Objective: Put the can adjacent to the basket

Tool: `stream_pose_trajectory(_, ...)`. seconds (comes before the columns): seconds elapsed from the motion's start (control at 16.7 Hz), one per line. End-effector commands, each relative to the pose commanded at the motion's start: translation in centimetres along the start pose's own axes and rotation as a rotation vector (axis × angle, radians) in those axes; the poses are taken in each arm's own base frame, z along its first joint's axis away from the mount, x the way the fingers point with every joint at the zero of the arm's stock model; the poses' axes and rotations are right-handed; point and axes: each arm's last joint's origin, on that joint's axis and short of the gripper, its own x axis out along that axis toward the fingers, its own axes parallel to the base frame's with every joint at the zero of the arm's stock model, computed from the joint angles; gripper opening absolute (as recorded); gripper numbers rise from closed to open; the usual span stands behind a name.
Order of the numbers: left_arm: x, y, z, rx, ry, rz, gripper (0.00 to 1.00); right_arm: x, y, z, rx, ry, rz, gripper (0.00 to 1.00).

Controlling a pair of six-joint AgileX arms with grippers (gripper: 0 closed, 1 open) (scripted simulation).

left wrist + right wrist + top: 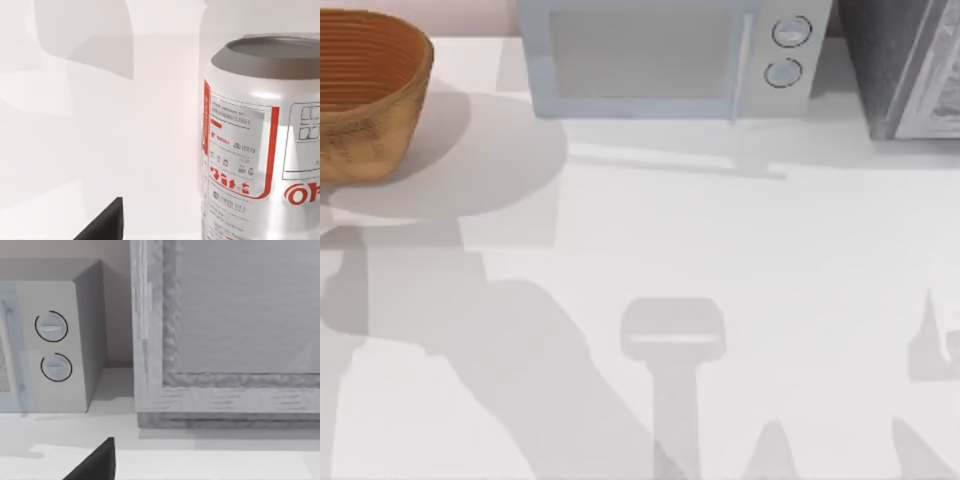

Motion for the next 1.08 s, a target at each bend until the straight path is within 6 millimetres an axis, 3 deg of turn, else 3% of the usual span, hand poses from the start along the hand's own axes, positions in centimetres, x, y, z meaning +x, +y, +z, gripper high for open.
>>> stream_pose_trajectory(0.3,-0.1,0.4,-0.3,0.001,0.002,-0.004,1.0,0.0,0.0,0.0,0.0,0.0,0.0,1.0)
stream_pose_trajectory(0.66,-2.8,3.9,-1.3,-0.04,-0.041,0.007,1.0,0.0,0.0,0.0,0.0,0.0,0.0,1.0)
stream_pose_trajectory(1.08,-4.0,0.1,0.0,-0.001,0.0,0.0,1.0,0.0,0.0,0.0,0.0,0.0,0.0,1.0)
